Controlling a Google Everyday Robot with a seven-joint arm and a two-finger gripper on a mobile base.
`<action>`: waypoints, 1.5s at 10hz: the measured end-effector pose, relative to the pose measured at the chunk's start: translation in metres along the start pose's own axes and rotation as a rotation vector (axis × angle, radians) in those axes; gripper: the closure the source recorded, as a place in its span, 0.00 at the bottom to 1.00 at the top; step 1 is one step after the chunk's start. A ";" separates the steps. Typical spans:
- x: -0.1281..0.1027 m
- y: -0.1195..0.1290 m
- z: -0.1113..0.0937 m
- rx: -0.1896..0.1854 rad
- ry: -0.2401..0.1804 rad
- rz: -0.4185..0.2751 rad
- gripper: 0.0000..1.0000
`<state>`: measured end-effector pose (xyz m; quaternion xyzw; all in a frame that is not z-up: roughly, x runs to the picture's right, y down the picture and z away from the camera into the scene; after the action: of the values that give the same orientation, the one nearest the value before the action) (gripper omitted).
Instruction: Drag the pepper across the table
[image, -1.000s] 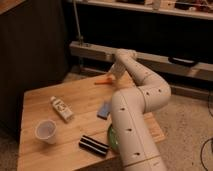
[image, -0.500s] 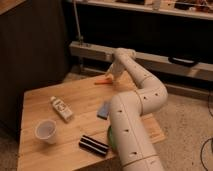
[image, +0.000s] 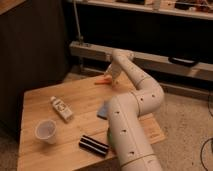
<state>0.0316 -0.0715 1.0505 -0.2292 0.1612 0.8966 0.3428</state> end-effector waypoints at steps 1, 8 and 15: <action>0.000 0.000 0.000 0.000 0.000 0.000 0.44; 0.000 0.000 0.000 0.000 0.000 0.000 0.64; 0.000 -0.007 0.000 0.002 0.009 -0.020 0.64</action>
<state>0.0361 -0.0667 1.0499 -0.2346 0.1611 0.8919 0.3514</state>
